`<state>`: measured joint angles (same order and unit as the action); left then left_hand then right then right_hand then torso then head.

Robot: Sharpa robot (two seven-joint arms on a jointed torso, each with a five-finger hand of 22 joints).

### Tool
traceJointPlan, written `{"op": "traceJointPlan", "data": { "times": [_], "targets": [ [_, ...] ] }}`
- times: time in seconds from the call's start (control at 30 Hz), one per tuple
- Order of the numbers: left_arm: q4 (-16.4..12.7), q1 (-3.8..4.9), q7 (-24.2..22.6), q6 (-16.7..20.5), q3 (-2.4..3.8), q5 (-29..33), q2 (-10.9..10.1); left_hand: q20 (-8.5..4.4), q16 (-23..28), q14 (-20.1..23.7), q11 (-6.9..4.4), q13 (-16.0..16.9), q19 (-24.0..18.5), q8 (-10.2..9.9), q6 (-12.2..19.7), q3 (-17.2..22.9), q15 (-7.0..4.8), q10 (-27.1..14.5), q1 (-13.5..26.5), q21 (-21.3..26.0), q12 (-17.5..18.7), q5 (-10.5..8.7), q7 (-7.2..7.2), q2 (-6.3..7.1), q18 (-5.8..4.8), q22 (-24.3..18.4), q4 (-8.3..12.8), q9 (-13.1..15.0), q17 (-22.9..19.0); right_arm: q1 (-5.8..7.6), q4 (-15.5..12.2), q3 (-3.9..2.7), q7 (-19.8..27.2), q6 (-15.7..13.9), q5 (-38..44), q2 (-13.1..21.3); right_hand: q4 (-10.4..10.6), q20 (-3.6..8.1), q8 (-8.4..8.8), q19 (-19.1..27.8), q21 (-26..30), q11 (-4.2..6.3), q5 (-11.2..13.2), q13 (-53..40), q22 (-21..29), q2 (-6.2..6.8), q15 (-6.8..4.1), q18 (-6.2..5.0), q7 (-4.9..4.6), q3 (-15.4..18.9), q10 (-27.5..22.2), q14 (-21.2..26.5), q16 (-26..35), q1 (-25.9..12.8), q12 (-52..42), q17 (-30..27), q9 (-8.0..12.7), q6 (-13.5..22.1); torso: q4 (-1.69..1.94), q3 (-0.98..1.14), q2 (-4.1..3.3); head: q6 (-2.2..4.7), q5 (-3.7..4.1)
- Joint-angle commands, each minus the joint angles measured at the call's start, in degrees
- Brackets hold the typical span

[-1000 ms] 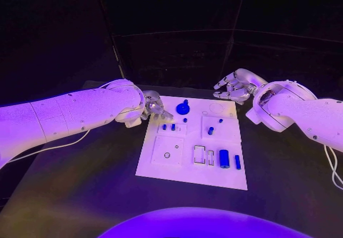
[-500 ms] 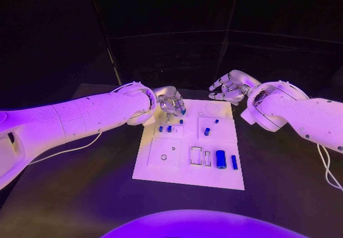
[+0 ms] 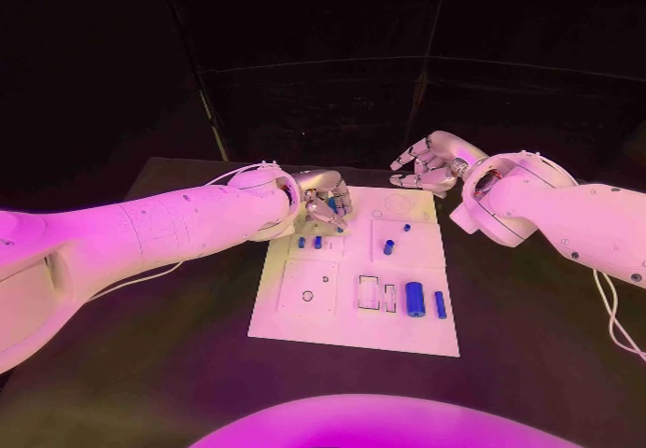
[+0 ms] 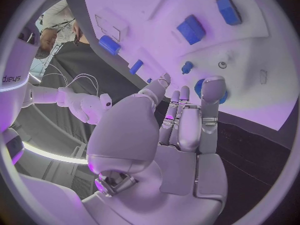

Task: Assemble the parts on the task board

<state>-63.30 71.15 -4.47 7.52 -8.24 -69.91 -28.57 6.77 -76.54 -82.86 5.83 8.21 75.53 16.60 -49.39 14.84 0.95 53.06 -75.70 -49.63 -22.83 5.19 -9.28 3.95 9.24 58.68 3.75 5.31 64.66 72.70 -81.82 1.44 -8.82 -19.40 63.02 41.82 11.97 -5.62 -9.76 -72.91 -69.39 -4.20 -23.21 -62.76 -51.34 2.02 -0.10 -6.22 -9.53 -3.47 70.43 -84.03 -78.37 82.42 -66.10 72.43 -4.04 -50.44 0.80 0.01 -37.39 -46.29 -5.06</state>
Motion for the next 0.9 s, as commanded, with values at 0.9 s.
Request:
{"op": "traceJointPlan", "data": {
  "times": [0.9],
  "targets": [
    [2.56, -0.51, 4.15, -5.46, 0.01, -8.16, 2.66, -0.55, -0.91, -1.42, -0.55, -2.61, 2.76, -1.40, -4.26, 1.82, -0.56, 3.00, -1.35, -5.27, 1.51, 0.23, 0.66, -0.46, -1.86, 4.44, 0.37, -1.09, -0.46, 0.09, -0.31, -0.04, 0.44, 0.24, 0.22, -0.13, 0.29, 0.04, -0.23, -0.19, 0.29, -0.04, -0.25, -0.02, 0.00, -0.02, -0.31, -0.87, 0.01, -0.17, -0.48, -2.16, 0.14, 0.67, 0.01, 0.02, 0.09, 0.47, 0.13, -0.01, 0.01, -0.42, 0.18]
  ]
}}
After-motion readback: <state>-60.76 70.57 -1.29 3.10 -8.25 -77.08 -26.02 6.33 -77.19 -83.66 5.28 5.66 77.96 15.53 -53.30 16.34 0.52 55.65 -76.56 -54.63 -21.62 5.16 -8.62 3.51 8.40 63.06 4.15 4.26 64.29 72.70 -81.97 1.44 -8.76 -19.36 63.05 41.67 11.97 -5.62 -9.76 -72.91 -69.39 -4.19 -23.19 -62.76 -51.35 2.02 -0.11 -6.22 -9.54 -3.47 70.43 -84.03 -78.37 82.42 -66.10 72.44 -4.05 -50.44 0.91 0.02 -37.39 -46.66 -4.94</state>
